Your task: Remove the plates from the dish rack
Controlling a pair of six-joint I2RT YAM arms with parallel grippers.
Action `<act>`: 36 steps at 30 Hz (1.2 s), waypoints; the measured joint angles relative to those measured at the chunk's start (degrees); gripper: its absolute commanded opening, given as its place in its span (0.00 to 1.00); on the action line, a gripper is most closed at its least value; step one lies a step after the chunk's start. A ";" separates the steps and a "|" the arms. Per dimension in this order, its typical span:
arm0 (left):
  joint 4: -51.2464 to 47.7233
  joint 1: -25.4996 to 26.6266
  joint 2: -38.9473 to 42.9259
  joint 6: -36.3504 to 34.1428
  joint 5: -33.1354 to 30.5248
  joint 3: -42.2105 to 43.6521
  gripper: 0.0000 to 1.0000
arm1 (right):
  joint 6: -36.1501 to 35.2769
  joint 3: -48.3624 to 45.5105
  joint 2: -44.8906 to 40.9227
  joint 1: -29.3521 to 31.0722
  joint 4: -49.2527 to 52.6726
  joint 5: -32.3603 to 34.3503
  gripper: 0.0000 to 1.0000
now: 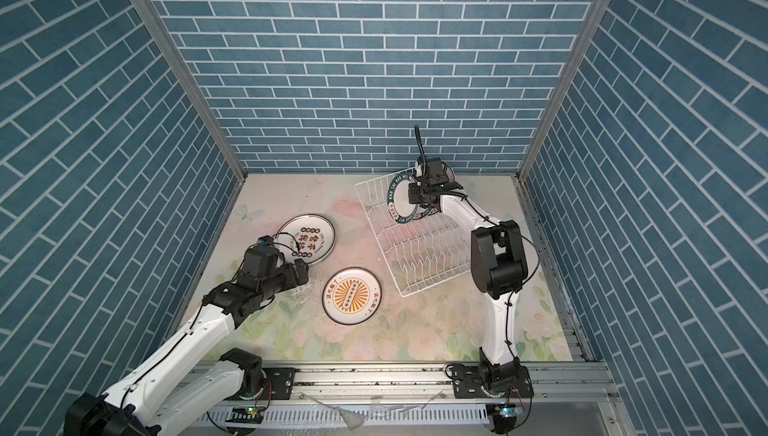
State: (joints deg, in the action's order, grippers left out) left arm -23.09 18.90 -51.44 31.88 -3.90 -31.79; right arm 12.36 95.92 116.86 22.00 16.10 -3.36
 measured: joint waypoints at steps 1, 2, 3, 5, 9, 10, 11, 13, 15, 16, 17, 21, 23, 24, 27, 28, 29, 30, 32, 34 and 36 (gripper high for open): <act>0.00 0.00 0.00 0.31 -0.31 0.02 0.99 | -1.16 -0.55 -0.81 0.17 -0.07 0.57 0.00; 0.02 0.00 0.00 0.59 -0.66 0.00 0.99 | -2.56 -1.51 -2.01 0.26 -0.26 1.07 0.00; -0.02 0.00 -0.02 0.87 -1.14 0.00 0.99 | -4.00 -2.64 -3.48 0.28 -0.39 1.64 0.00; -0.20 0.00 -0.04 1.38 -1.84 0.00 0.99 | -6.58 -5.09 -6.69 0.28 -1.16 2.62 0.00; -0.17 0.00 -0.07 1.77 -1.92 0.00 0.99 | -10.62 -8.09 -13.07 0.28 -3.72 3.61 0.00; -0.09 0.00 -0.04 1.70 -1.53 0.00 0.99 | -11.30 -8.81 -14.56 0.28 -4.85 3.58 0.00; 0.07 0.00 0.02 1.51 -1.05 0.00 0.99 | -11.76 -10.03 -16.31 0.28 -6.54 3.56 0.00; 0.48 0.00 0.31 0.68 0.20 0.00 0.99 | -12.55 -13.73 -20.44 0.50 -10.40 3.15 0.00; 0.83 0.00 1.11 -0.98 2.12 0.02 0.99 | -12.61 -18.91 -25.07 1.20 -15.04 2.64 0.00; 0.90 0.00 1.64 -1.84 2.93 0.02 0.99 | -12.55 -21.24 -26.95 1.64 -17.00 2.32 0.00; 0.92 0.02 2.32 -2.62 3.56 0.02 0.99 | -12.13 -24.04 -29.03 2.34 -19.45 1.92 0.00; 1.53 0.04 7.17 -4.39 4.48 1.11 0.99 | -8.26 -34.21 -35.28 7.04 -27.91 1.14 0.00; 1.53 0.04 9.92 -4.59 4.61 1.99 0.99 | -5.05 -37.64 -37.27 9.09 -30.10 0.48 0.00; 1.53 0.04 11.21 -4.52 4.48 2.40 0.99 | -2.97 -39.39 -38.23 10.29 -31.30 0.00 0.00; 1.36 0.04 13.42 -4.48 4.28 2.78 0.99 | 4.24 -44.24 -40.87 12.52 -34.29 -1.81 0.00; 1.49 0.04 13.70 -4.48 4.70 2.80 0.99 | 6.54 -45.48 -41.46 12.87 -34.91 -2.60 0.00; 1.66 0.04 13.94 -4.48 5.33 2.82 0.99 | 9.18 -46.86 -41.90 13.38 -35.58 -3.39 0.00; 2.19 0.04 13.99 -4.48 6.16 2.97 0.99 | 11.45 -48.06 -42.14 13.90 -36.41 -4.15 0.00; 3.61 0.04 13.94 -4.44 8.35 3.58 0.99 | 15.63 -50.07 -42.23 14.80 -37.13 -5.16 0.00; 5.60 0.04 13.35 -4.28 11.02 4.52 0.99 | 19.69 -51.84 -42.23 16.20 -37.53 -5.97 0.00; 7.96 0.04 12.09 -4.04 14.21 5.51 0.99 | 23.82 -52.85 -42.18 17.73 -37.13 -6.80 0.00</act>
State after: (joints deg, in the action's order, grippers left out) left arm -15.14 18.94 -39.35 27.83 10.31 -26.28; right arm 36.18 43.07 74.67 39.72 -21.04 -10.15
